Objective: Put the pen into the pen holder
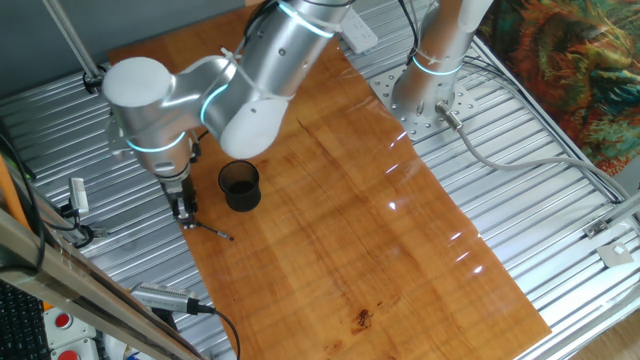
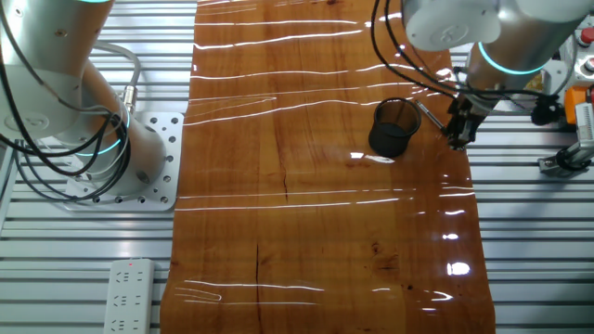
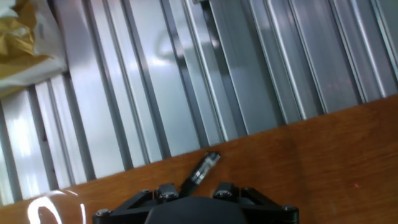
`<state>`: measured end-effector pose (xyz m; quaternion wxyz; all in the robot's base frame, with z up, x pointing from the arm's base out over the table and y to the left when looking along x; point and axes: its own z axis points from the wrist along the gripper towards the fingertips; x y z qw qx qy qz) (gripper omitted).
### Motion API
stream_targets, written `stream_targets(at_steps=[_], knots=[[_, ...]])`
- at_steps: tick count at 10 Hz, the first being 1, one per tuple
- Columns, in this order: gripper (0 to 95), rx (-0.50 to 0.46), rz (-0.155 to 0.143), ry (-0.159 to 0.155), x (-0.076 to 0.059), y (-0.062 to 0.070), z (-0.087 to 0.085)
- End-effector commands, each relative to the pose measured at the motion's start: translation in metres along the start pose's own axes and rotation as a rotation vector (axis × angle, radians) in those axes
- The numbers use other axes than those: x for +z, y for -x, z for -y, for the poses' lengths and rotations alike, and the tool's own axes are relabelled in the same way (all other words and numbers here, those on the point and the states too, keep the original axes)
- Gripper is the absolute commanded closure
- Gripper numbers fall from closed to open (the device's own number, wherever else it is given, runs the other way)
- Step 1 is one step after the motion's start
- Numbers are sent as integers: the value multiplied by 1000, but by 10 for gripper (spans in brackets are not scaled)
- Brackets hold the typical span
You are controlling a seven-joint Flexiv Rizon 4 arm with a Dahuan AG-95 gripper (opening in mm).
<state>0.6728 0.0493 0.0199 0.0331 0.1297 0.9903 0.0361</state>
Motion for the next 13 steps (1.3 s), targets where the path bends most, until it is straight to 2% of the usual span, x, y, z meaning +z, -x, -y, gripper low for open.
stream_targets(at_steps=[1, 6, 12, 13], knots=[[570, 0, 1, 3, 5, 0, 1], [570, 0, 6, 7, 2, 6, -5], [570, 0, 13, 4, 15, 11, -9], [950, -1, 9, -7, 14, 13, -10]])
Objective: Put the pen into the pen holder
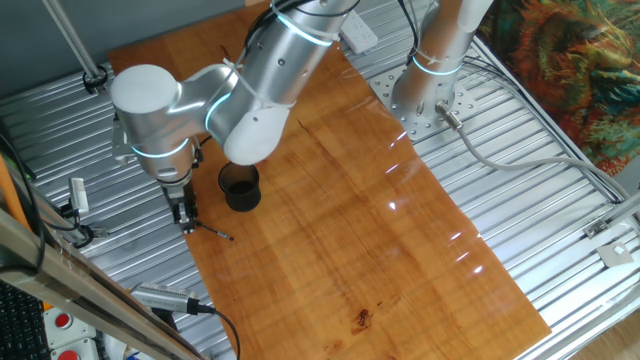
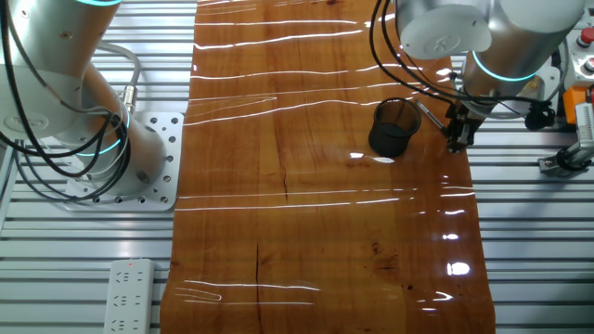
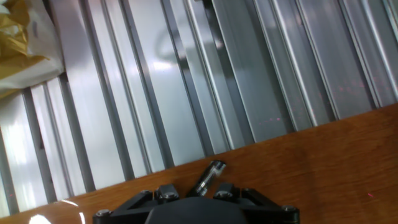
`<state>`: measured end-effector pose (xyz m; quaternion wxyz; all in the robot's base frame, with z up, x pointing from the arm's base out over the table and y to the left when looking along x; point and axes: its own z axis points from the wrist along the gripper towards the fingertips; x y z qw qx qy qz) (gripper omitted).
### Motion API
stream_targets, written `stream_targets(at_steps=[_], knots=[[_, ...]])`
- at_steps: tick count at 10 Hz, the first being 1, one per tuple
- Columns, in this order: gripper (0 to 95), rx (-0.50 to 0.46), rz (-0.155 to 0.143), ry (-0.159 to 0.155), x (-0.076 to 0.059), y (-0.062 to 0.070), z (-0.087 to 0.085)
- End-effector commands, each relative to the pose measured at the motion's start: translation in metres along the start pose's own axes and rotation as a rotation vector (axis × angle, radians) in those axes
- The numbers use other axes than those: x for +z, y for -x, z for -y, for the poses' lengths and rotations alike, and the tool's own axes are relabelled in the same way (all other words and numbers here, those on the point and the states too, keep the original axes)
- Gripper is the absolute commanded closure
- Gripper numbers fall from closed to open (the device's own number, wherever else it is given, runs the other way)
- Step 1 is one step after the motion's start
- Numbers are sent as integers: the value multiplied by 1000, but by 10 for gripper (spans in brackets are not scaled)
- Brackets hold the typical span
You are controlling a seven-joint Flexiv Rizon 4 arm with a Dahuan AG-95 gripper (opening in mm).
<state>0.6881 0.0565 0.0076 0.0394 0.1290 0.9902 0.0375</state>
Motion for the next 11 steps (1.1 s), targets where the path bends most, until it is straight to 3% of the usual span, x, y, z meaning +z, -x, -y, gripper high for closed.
stream_targets(at_steps=[1, 6, 9, 11], knots=[[950, 0, -3, -17, -1, 2, -1], [950, -5, -8, -24, -2, 2, -2], [950, -36, -21, -65, -25, 4, -6], [950, -50, -30, -75, -42, 4, -8]])
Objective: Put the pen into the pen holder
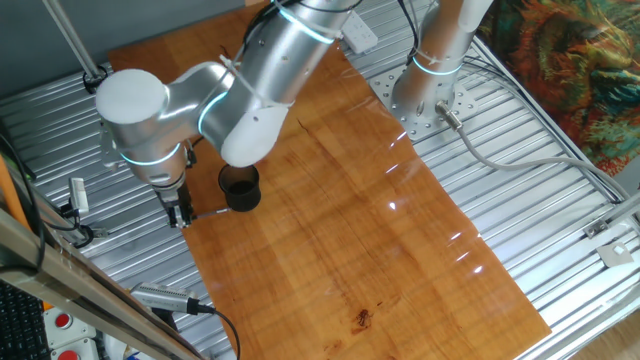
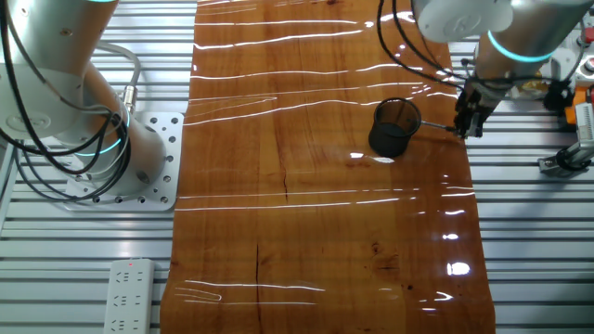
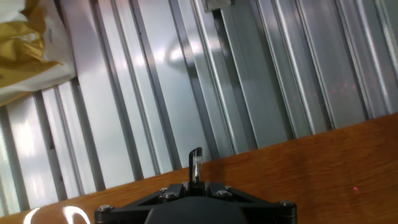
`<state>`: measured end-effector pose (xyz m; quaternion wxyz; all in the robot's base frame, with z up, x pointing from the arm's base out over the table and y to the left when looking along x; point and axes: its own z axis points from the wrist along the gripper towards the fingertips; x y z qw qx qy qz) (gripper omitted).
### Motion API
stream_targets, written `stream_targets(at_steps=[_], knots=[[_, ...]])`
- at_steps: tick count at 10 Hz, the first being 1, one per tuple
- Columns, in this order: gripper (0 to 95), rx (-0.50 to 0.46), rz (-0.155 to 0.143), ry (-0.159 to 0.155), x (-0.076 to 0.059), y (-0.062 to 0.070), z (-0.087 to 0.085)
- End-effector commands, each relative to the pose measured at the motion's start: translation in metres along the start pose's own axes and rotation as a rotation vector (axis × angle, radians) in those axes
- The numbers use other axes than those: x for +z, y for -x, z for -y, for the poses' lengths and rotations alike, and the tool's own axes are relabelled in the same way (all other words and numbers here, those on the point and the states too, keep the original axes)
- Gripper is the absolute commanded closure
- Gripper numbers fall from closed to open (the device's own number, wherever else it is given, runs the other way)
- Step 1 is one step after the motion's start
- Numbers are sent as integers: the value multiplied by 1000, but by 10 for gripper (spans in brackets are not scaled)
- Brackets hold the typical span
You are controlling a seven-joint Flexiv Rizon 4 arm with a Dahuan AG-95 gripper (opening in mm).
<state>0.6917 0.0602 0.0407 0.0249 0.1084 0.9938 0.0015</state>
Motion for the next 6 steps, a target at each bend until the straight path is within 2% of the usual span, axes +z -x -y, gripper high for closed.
stream_targets(at_steps=[1, 4, 6], knots=[[950, -16, -22, 0, -30, -1, 1], [950, -44, -46, -4, -69, 0, 8], [950, -51, -47, -5, -78, 0, 9]])
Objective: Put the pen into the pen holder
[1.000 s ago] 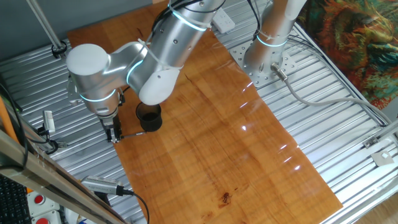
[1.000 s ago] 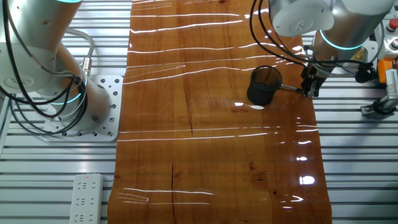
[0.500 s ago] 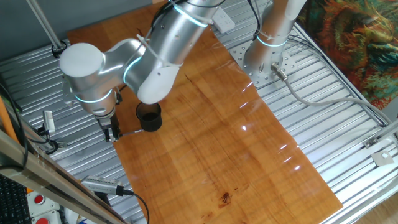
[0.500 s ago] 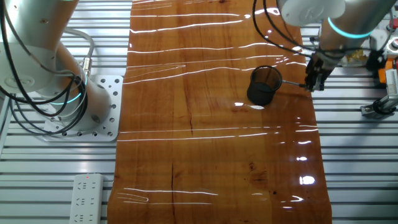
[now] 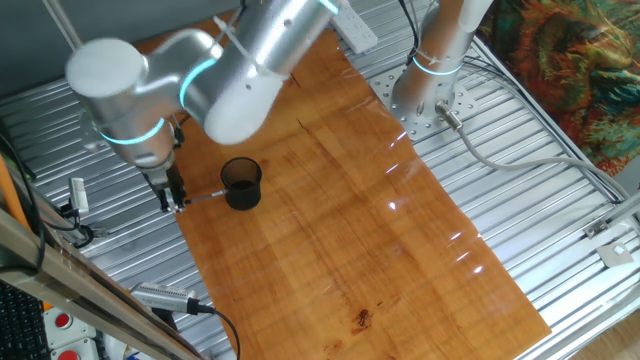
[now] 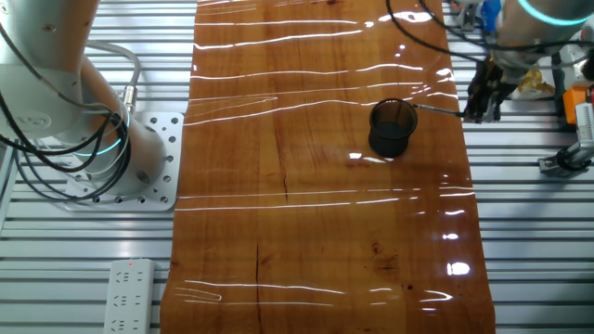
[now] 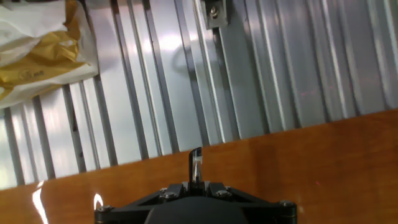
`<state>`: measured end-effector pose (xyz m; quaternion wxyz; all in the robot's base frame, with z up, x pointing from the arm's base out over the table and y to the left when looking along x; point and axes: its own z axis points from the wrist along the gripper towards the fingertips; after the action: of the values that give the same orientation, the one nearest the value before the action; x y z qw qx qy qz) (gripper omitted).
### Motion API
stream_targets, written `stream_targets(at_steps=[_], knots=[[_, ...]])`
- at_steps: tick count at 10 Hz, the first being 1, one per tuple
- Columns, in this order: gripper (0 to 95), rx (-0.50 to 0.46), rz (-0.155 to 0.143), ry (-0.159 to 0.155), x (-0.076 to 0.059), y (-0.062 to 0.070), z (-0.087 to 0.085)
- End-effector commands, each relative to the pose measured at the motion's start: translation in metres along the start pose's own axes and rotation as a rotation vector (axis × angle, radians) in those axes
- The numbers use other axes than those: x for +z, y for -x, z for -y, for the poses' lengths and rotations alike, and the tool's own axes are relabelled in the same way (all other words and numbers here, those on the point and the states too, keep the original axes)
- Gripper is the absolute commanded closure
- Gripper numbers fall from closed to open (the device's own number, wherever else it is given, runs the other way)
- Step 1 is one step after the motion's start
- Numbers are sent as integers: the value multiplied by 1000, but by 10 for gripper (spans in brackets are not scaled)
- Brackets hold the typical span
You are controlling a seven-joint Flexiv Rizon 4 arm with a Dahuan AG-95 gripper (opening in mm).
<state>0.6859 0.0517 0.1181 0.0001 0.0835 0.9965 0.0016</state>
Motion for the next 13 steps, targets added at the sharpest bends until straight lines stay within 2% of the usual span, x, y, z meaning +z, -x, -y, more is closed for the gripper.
stream_targets(at_steps=[1, 2, 4, 5, 7, 9, 13], knots=[[950, -7, 2, -4, -2, -1, 0], [950, -22, 5, -24, -5, -2, 0], [950, -50, 31, -76, -12, -4, -2], [950, -48, 51, -71, -20, -6, -3], [950, -55, 71, -70, -32, -11, -6], [950, -80, 114, -73, -35, -12, -6], [950, -121, 167, -97, -37, -13, -7]])
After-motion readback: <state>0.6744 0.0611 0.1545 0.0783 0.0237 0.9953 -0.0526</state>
